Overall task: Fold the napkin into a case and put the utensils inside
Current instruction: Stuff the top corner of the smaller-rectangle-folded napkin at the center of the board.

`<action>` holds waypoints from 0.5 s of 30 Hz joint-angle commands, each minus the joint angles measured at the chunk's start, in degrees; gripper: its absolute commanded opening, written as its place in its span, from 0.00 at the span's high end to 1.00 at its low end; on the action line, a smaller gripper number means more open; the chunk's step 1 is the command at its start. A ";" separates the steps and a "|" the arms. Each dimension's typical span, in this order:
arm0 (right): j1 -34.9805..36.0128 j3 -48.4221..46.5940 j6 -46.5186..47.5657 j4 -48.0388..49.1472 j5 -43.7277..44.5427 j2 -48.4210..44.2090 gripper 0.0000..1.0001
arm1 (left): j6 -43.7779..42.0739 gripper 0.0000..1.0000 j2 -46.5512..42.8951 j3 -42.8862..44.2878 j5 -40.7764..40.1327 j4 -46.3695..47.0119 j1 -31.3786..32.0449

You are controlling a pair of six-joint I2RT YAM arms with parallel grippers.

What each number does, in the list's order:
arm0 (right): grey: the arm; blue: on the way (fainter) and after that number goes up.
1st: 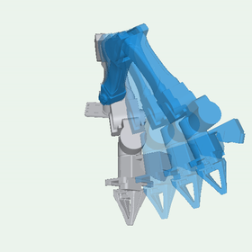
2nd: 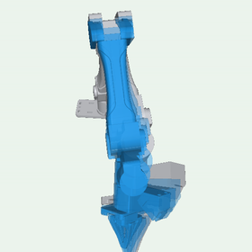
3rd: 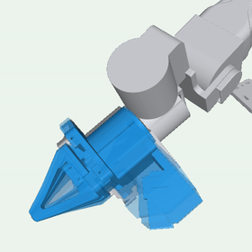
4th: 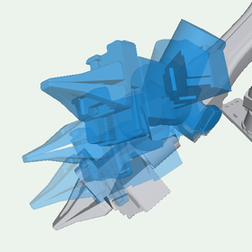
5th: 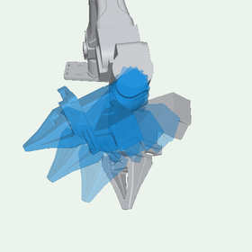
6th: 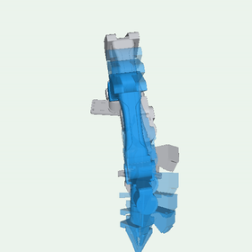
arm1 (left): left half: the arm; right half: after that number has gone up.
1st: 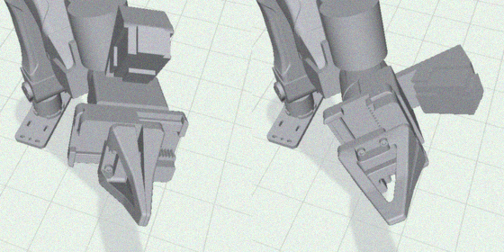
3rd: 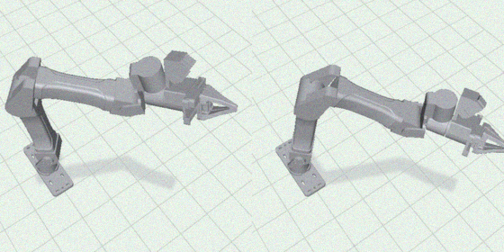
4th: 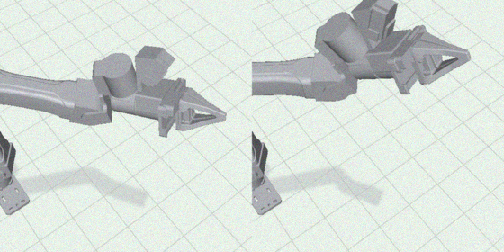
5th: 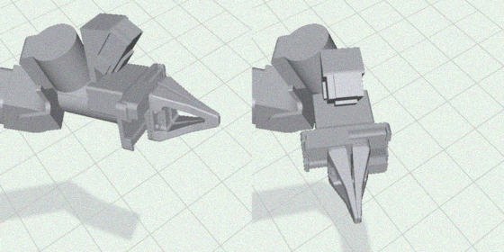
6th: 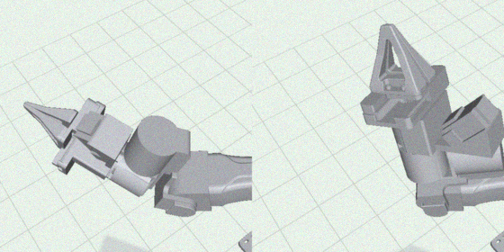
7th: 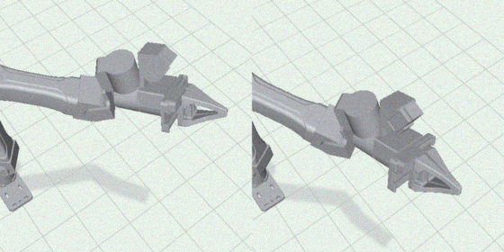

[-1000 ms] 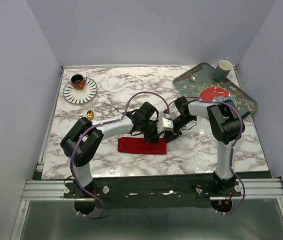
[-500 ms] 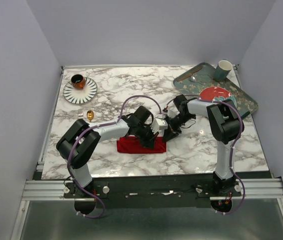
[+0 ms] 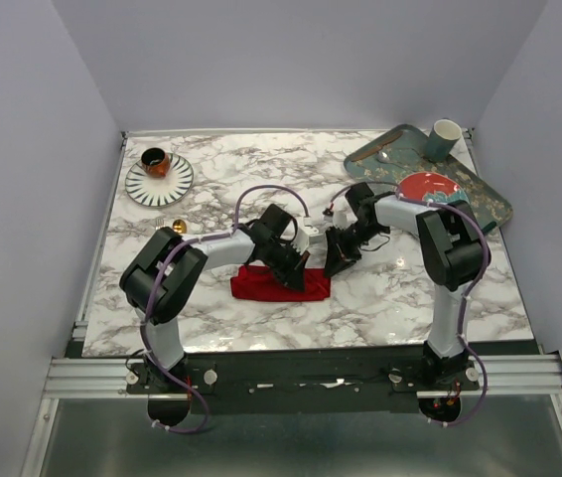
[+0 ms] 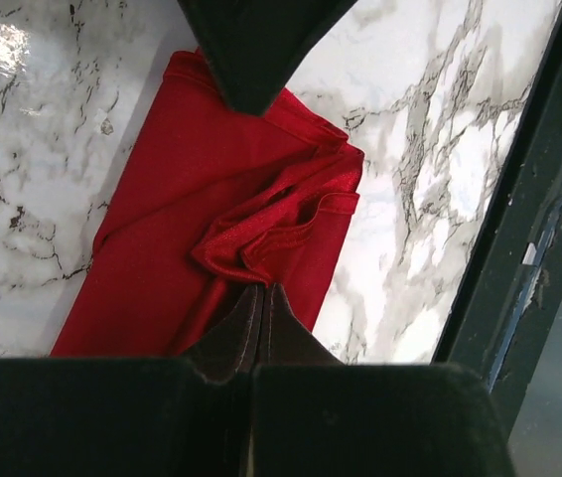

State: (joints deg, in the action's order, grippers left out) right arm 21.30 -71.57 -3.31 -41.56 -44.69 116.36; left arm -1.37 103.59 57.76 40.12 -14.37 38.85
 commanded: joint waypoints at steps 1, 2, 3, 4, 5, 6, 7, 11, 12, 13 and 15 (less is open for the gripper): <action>-0.12 0.99 1.64 3.33 2.06 -4.73 0.76 | 1.19 1.00 2.75 0.78 2.59 -0.48 -0.79; -0.12 1.26 1.64 3.50 1.89 -6.04 0.75 | 1.10 1.00 2.93 0.78 2.68 -0.40 -0.79; -0.12 1.43 1.64 3.85 1.80 -6.66 0.75 | 1.10 1.00 2.93 0.69 2.77 -0.22 -0.88; -0.03 1.69 1.55 4.12 1.80 -7.28 0.75 | 1.80 1.00 3.19 0.69 3.03 -0.04 -1.14; -0.03 2.39 1.55 5.16 1.97 -8.41 0.74 | 2.85 1.00 3.37 0.60 3.21 0.04 -1.23; -0.03 2.75 1.47 5.61 1.97 -8.95 0.74 | 3.03 1.00 3.55 0.60 3.47 0.13 -1.41; 0.06 3.19 1.29 6.31 2.15 -9.30 0.74 | 3.12 1.00 3.90 0.69 3.65 0.13 -1.67; 0.76 4.94 1.03 10.34 2.50 -10.44 0.75 | 4.09 1.00 4.86 1.04 5.14 0.22 -2.64; 0.93 5.82 1.20 11.23 2.76 -11.23 0.74 | 4.44 1.00 5.13 1.22 5.32 0.13 -2.81; 1.20 6.35 1.64 12.20 3.11 -11.76 0.75 | 4.70 1.00 5.65 1.30 5.67 0.05 -3.08; 2.43 7.41 2.78 14.83 5.03 -13.16 0.74 | 4.62 1.00 6.09 1.66 6.28 -0.22 -3.60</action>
State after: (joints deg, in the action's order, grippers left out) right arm 21.76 -66.85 -2.83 -33.28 -43.33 106.50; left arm 2.90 106.96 58.83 46.06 -13.43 36.25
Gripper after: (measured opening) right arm 0.256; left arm 0.008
